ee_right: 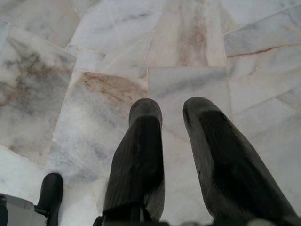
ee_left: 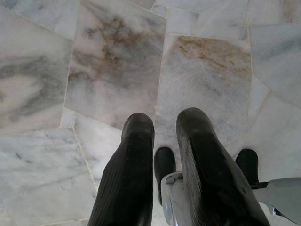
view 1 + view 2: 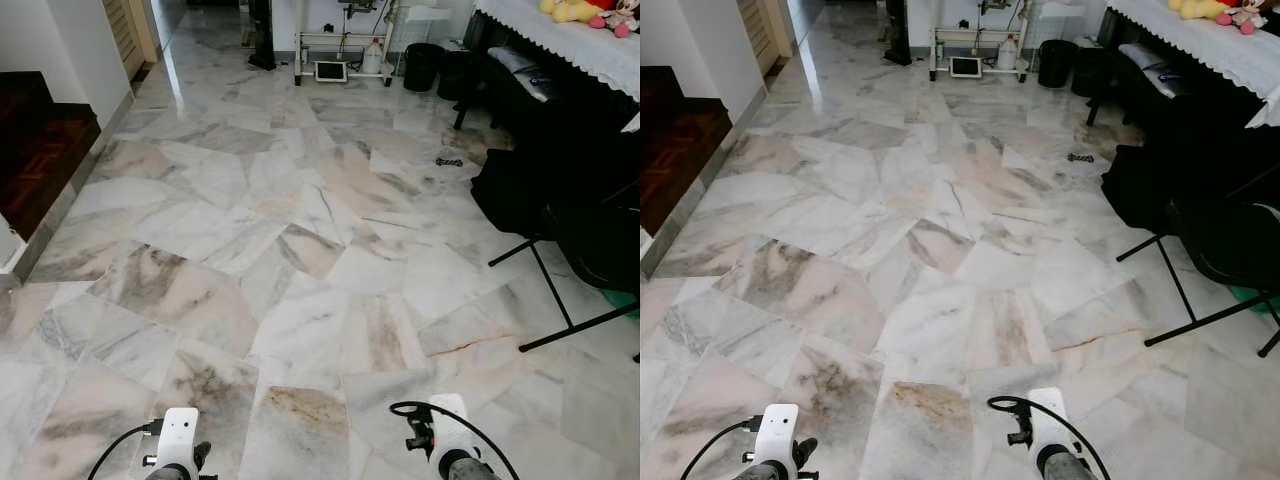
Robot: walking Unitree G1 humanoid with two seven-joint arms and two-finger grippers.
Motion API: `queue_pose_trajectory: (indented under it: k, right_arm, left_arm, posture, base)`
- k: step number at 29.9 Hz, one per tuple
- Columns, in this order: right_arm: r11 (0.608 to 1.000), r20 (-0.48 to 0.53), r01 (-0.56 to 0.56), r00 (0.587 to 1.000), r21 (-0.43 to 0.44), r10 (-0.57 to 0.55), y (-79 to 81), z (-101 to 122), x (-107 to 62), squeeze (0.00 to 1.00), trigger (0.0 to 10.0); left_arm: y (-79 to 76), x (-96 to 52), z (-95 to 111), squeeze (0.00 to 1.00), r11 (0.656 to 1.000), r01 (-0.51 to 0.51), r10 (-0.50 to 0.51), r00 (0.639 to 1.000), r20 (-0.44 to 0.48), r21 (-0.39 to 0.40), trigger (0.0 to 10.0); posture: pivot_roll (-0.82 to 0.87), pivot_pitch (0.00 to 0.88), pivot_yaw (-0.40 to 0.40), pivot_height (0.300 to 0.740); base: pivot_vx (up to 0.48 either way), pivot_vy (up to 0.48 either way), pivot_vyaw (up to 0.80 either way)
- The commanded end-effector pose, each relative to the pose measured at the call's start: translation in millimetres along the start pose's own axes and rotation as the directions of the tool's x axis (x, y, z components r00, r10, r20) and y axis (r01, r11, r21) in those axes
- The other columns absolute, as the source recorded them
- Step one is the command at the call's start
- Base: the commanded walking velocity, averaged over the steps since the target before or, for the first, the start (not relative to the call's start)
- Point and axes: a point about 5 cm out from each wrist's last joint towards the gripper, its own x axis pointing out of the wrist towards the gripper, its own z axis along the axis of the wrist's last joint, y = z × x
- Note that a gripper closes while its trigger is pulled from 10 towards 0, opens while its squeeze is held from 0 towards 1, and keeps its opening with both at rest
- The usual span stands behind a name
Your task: Setting the table
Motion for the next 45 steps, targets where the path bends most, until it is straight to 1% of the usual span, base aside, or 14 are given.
queue_pose_trajectory:
  k: [1,7,9,14,20,23,24,28,29,35,40,42,44,45]
  right_arm:
    - [1.0,-0.008,0.009,1.0,0.004,-0.009,-0.9,-1,-0.4,0.0,10.0]
    - [0.997,-0.031,0.037,0.999,0.063,-0.035,0.8,-3,0.6,0.0,10.0]
    - [0.993,-0.038,0.056,0.998,0.1,-0.053,1.7,-2,1.5,0.0,10.0]
    - [0.992,-0.039,0.058,0.998,0.111,-0.054,4.0,1,3.6,0.0,10.0]
    - [0.991,-0.047,0.063,0.997,0.117,-0.058,2.2,1,3.4,0.0,10.0]
    - [0.984,-0.078,0.103,0.993,0.147,-0.092,-6.0,-7,0.1,0.0,10.0]
    - [0.984,-0.078,0.103,0.993,0.147,-0.092,-6.0,-7,0.1,0.0,10.0]
    - [0.979,-0.104,0.126,0.989,0.162,-0.11,-13.1,-14,-3.7,0.0,10.0]
    - [0.978,-0.12,0.137,0.986,0.158,-0.119,-17.9,-18,-6.0,0.0,10.0]
    - [0.978,-0.161,0.157,0.978,0.136,-0.135,-31.3,-28,-12.8,0.0,10.0]
    - [0.971,-0.166,0.183,0.974,0.153,-0.157,-35.7,-29,-13.8,0.0,10.0]
    - [0.963,-0.174,0.201,0.97,0.178,-0.171,-35.7,-30,-14.2,0.0,10.0]
    - [0.961,-0.177,0.205,0.969,0.187,-0.172,-34.9,-31,-14.4,0.0,10.0]
    - [0.959,-0.179,0.205,0.969,0.193,-0.171,-32.9,-32,-14.2,0.0,10.0]
  left_arm:
    - [-0.7,-0.9,-4,0.0,1.0,-0.005,0.005,1.0,-0.008,-0.008,10.0]
    - [1.7,0.1,0,0.0,1.0,-0.016,0.016,1.0,-0.002,-0.003,10.0]
    - [3.6,1.0,5,0.0,1.0,-0.023,0.023,1.0,0.008,-0.001,10.0]
    - [9.8,2.2,13,0.0,0.999,-0.04,0.041,0.999,0.023,-0.009,10.0]
    - [16.3,2.7,18,0.0,0.998,-0.06,0.06,0.998,0.028,-0.011,10.0]
    - [22.5,3.2,25,0.0,0.996,-0.081,0.082,0.996,0.046,-0.03,10.0]
    - [22.5,3.2,25,0.0,0.996,-0.081,0.082,0.996,0.046,-0.03,10.0]
    - [23.4,2.2,21,0.0,0.995,-0.09,0.092,0.995,0.039,-0.047,10.0]
    - [20.5,1.8,17,0.0,0.994,-0.092,0.094,0.995,0.03,-0.06,10.0]
    - [11.4,-0.3,2,0.0,0.989,-0.098,0.099,0.995,0.005,-0.11,10.0]
    - [12.2,-2.4,-5,0.0,0.988,-0.101,0.1,0.995,-0.012,-0.116,10.0]
    - [15.9,-3.4,-7,0.0,0.991,-0.099,0.098,0.995,-0.019,-0.09,10.0]
    - [18.6,-3.7,-7,0.0,0.991,-0.102,0.101,0.995,-0.02,-0.082,10.0]
    - [21.4,-4.0,-6,0.0,0.991,-0.104,0.103,0.994,-0.018,-0.081,10.0]
  posture:
    - [0.15,0.0,-0.061,0.74]
    - [0.17,0.0,-0.055,0.74]
    - [0.17,0.0,-0.048,0.74]
    - [0.16,0.0,-0.029,0.74]
    - [0.18,0.0,-0.02,0.74]
    - [0.19,0.0,-0.022,0.74]
    - [0.19,0.0,-0.022,0.74]
    - [0.17,0.0,-0.036,0.74]
    - [0.17,0.0,-0.06,0.74]
    - [0.21,0.0,-0.117,0.74]
    - [0.2,0.0,-0.1,0.74]
    - [0.18,0.0,-0.081,0.74]
    - [0.18,0.0,-0.077,0.74]
    - [0.18,0.0,-0.061,0.74]
  base:
    - [0.0,0.0,0.0]
    - [0.0,0.0,0.0]
    - [0.0,0.0,0.0]
    - [0.0,0.0,0.0]
    - [0.0,0.0,0.0]
    - [0.0,0.0,0.0]
    - [0.0,0.0,0.0]
    - [0.0,0.0,-0.74]
    - [0.0,0.0,-0.74]
    - [0.0,0.0,-0.74]
    - [0.0,0.0,-0.74]
    - [0.0,0.0,-0.74]
    - [0.0,0.0,-0.74]
    - [0.0,0.0,-0.74]
